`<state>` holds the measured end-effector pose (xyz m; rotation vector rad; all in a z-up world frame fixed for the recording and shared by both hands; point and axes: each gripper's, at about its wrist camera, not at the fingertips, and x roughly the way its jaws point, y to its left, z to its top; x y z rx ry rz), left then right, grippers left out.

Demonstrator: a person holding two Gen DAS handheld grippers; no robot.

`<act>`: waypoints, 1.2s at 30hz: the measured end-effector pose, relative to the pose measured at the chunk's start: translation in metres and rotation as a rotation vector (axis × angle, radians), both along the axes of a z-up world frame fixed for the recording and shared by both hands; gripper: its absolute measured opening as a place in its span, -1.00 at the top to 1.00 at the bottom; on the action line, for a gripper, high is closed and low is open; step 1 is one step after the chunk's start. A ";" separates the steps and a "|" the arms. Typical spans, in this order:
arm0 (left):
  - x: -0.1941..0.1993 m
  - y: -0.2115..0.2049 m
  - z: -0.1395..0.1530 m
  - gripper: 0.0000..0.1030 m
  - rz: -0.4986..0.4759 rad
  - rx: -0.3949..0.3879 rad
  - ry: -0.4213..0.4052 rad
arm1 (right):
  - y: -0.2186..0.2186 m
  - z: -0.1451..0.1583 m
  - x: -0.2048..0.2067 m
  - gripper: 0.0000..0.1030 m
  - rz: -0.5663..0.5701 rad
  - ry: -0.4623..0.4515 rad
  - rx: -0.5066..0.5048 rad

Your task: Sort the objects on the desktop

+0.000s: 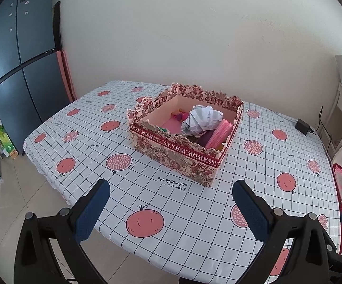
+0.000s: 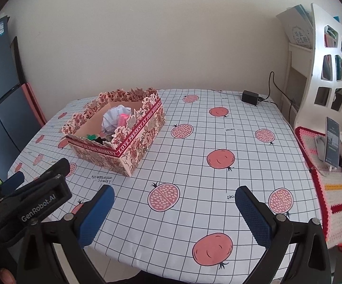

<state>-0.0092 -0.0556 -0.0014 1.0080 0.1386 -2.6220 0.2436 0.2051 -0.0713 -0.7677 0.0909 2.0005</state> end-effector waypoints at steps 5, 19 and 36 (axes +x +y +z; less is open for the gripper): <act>0.004 -0.001 -0.002 -1.00 -0.003 0.009 -0.004 | -0.007 -0.001 0.003 -1.00 0.006 -0.001 0.017; 0.011 0.006 0.000 -1.00 -0.008 -0.025 0.002 | -0.019 0.001 0.010 -1.00 -0.021 -0.011 0.079; 0.010 0.007 0.000 -1.00 -0.016 -0.020 0.002 | -0.014 0.001 0.012 -1.00 -0.006 -0.002 0.061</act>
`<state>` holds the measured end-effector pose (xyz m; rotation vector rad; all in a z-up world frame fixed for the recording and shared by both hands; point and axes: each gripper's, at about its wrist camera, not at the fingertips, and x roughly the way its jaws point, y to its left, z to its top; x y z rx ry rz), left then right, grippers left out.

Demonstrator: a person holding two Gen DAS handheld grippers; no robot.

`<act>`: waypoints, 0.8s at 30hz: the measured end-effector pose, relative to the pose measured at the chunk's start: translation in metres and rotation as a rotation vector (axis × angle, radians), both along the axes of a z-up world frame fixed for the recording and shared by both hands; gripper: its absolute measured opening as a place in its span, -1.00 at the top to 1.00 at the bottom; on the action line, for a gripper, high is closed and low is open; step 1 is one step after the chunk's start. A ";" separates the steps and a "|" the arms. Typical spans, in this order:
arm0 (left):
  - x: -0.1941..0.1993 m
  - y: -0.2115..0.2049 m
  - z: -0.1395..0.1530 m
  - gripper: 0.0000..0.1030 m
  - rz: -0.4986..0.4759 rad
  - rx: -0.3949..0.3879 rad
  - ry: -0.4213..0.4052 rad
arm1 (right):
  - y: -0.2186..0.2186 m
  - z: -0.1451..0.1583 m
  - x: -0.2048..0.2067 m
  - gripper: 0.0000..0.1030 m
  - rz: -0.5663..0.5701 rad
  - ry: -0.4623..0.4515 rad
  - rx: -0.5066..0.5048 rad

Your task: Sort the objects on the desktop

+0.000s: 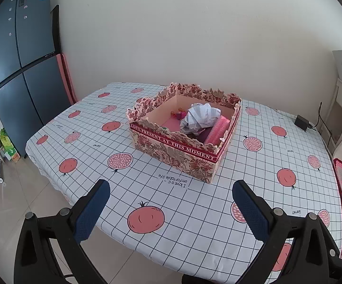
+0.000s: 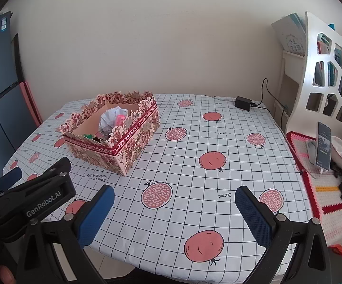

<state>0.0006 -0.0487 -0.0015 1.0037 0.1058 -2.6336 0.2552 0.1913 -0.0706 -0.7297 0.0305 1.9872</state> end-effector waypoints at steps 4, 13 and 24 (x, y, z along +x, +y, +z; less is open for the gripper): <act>0.000 0.000 0.000 -1.00 0.004 0.001 -0.004 | 0.002 -0.001 -0.001 -1.00 0.003 0.001 -0.008; 0.000 -0.001 0.000 -1.00 0.004 0.001 -0.003 | 0.001 -0.001 0.000 -1.00 0.003 0.002 -0.005; 0.000 -0.001 0.000 -1.00 0.004 0.000 -0.001 | 0.002 -0.001 0.001 -1.00 0.003 0.003 -0.006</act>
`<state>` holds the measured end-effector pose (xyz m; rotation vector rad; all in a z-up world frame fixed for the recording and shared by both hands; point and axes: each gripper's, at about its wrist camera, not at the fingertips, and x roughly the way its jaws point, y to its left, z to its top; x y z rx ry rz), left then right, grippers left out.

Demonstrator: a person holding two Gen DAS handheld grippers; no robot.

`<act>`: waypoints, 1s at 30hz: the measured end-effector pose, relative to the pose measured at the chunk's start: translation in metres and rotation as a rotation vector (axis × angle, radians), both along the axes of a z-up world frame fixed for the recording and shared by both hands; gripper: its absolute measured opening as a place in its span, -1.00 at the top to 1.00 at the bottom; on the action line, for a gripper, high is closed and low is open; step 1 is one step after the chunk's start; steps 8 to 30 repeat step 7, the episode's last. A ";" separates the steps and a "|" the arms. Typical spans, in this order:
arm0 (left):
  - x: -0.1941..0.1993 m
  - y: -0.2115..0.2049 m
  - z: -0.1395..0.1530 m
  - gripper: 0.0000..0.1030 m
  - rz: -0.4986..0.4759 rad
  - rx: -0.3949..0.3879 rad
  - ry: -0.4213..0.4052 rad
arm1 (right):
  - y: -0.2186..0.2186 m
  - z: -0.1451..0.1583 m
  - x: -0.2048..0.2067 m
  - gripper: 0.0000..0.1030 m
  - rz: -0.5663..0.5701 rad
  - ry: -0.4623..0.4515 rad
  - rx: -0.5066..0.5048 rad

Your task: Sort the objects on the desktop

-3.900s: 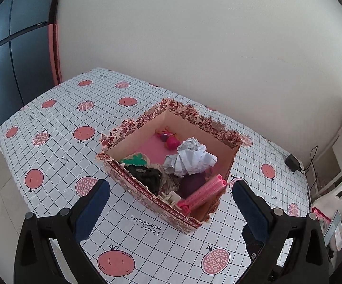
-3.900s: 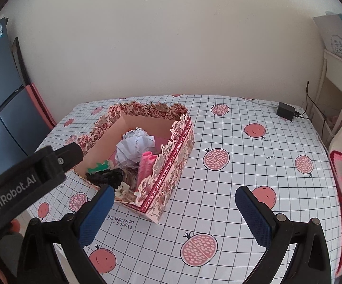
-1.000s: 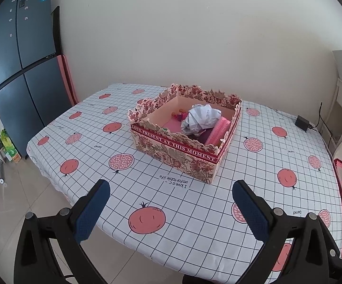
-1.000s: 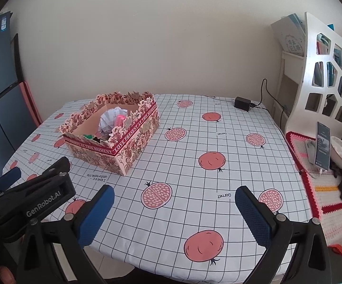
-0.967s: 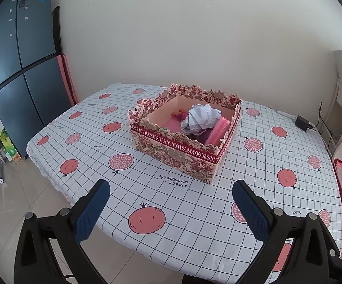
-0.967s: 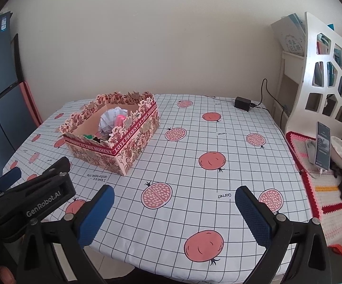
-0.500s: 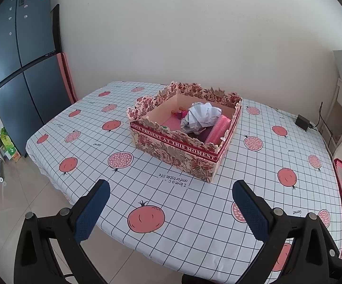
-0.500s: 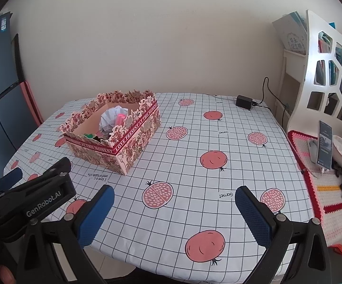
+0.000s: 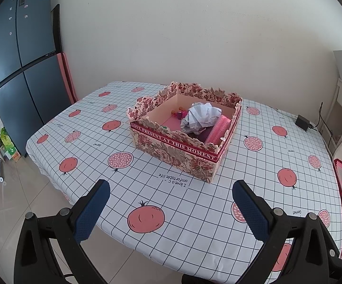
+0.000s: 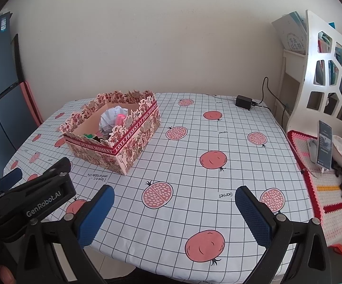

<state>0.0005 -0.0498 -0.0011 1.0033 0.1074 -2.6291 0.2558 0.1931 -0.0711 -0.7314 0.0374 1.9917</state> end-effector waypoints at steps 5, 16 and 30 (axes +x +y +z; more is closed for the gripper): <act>0.001 0.001 0.000 -1.00 0.003 -0.003 0.004 | 0.000 0.001 0.000 -1.00 0.000 0.002 0.000; 0.001 0.001 0.000 -1.00 0.002 0.001 0.002 | 0.000 0.001 0.000 -1.00 0.000 0.002 -0.001; 0.001 0.001 0.000 -1.00 0.002 0.001 0.002 | 0.000 0.001 0.000 -1.00 0.000 0.002 -0.001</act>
